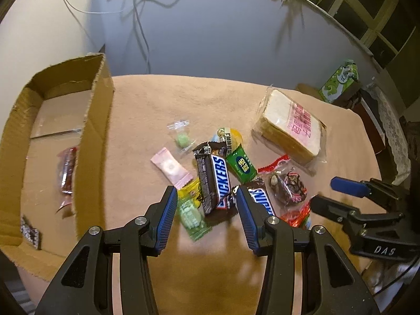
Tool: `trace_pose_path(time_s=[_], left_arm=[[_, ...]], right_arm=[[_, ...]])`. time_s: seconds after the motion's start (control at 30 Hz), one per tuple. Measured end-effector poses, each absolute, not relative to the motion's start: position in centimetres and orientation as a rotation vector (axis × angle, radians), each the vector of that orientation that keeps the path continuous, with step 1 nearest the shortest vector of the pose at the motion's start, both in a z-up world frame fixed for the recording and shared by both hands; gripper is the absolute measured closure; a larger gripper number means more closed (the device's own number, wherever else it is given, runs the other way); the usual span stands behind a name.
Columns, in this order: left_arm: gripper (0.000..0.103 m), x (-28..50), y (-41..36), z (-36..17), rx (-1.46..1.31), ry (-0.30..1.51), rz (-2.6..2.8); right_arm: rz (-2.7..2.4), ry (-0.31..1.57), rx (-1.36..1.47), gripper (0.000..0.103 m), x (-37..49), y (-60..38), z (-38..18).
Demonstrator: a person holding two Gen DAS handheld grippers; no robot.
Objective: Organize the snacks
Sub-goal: 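Move both open tools back over the snack pile, then grasp a Snickers bar with the left tool while the right tool grasps a red-wrapped candy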
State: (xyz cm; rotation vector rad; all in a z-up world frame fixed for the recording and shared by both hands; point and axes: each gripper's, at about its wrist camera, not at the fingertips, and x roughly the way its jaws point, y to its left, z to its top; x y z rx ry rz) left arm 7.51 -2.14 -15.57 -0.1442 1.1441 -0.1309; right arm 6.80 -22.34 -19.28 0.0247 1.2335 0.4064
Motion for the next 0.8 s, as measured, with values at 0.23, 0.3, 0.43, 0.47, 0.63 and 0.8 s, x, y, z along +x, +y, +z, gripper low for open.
trace_pose_path(time_s=[0.23,0.3,0.43,0.47,0.63,0.8], left_arm=[[0.058,9.0,-2.5,-16.8,-0.135,1.176,-0.121],[0.058,9.3,-2.7,-17.3,-0.121,1.187,-0.121],[0.058,9.9,-3.3,-17.8,-0.104,1.199,-0.122],[0.058,10.0,-3.5,-17.9,-0.097,1.202,-0.122],[0.064,10.3,-4.0,-18.6,-0.070,1.215,-0.123],[0.070,10.5,-3.8,-18.8,-0.078,1.216,-0.128]], right_arm=[[0.428,1.280,0.031,0.045,8.2,-20.8,-21.2],[0.429,1.290,0.024,0.049,8.5,-20.3,-21.7],[0.425,1.310,0.014,0.053,9.2,-19.4,-22.5],[0.424,1.315,0.012,0.054,9.3,-19.2,-22.8],[0.413,1.334,-0.009,0.057,9.6,-18.6,-23.7],[0.414,1.332,-0.009,0.064,9.9,-18.5,-23.7]])
